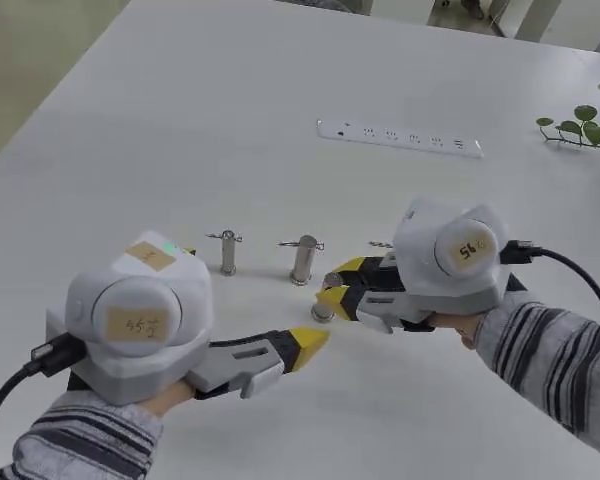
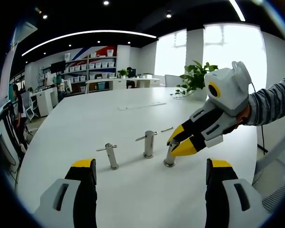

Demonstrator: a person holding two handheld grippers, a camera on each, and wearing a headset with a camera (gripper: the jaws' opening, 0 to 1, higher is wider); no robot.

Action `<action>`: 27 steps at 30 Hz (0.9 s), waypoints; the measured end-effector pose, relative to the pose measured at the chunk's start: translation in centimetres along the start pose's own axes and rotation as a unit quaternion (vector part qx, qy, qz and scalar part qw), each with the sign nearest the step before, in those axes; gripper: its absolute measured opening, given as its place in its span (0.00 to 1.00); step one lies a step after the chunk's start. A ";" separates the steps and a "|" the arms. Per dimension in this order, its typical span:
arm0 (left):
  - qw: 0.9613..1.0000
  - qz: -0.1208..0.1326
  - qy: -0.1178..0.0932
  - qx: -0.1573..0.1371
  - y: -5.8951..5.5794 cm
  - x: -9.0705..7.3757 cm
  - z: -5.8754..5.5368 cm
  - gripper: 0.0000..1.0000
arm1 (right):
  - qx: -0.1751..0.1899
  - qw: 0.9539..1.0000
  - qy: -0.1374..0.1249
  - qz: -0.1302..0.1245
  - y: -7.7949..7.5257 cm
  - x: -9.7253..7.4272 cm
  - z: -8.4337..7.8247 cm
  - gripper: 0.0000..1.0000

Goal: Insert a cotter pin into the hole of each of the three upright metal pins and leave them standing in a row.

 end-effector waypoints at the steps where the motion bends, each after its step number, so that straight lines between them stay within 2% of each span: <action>1: 1.000 0.000 0.000 0.000 0.0 0.0 0.0 0.95 | -0.005 1.000 0.003 0.005 0.0 0.0 0.0 0.12; 5: 1.000 -0.001 0.000 0.001 0.0 0.0 0.0 0.95 | -0.016 1.000 0.001 0.012 0.0 -0.2 0.1 0.15; 11: 1.000 -0.002 -0.005 0.000 -0.1 0.0 0.1 0.95 | -0.012 1.000 -0.002 0.026 -0.3 -1.1 0.2 0.22; 15: 1.000 -0.003 -0.015 -0.008 -0.1 0.1 0.3 0.96 | -0.001 0.999 0.018 0.026 -1.1 -2.0 -0.2 0.23; 16: 1.000 -0.003 -0.015 -0.009 -0.1 0.0 0.3 0.96 | 0.003 0.999 0.026 0.021 -1.5 -2.3 -0.4 0.23; 19: 1.000 -0.001 -0.015 -0.008 0.0 0.0 0.3 0.96 | 0.009 1.000 0.026 0.007 -2.6 -3.0 -0.6 0.23; 21: 1.000 -0.001 -0.014 -0.007 -0.1 0.0 0.3 0.96 | 0.017 0.999 0.037 0.000 -3.7 -3.2 -1.1 0.23; 27: 1.000 0.001 -0.012 -0.002 -0.1 0.1 0.2 0.97 | 0.026 0.997 0.069 -0.015 -5.8 -3.9 -1.8 0.23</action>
Point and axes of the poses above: the centre of the closed fingertips' face, and the gripper's own axes: x roughly forward along the fingers, y roughly to its left, z roughly out of its top, the point moved 9 cm from there along -x, roughly backward along the fingers, and after that the axes turned 1 degree about -z, right-handed, at the moved point
